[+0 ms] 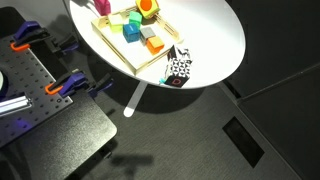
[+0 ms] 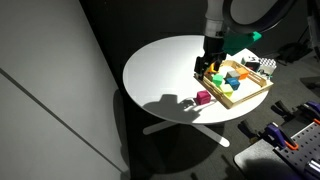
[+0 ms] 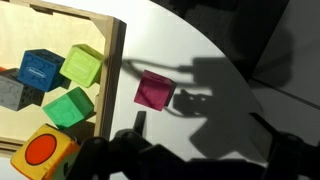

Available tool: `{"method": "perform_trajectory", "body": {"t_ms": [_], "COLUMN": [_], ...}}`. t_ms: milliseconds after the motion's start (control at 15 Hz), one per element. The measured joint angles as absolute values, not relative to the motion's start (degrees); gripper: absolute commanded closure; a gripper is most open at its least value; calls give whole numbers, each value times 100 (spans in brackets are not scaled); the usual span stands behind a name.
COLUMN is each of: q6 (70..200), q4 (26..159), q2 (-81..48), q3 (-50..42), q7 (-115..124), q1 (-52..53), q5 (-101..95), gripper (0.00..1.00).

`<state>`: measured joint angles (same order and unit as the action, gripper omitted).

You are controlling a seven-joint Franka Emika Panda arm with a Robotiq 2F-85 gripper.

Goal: Put the purple block inside the tray

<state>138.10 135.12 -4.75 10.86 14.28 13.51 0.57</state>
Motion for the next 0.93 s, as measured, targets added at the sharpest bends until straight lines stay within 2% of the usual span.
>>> {"method": "perform_trajectory", "body": {"t_ms": [933], "q6": [13810], "q4": [13470], "q2": [-717], "q3": [1051], "q7": [1531], "q1": [1351], "q5": [16], "gripper": [0]}}
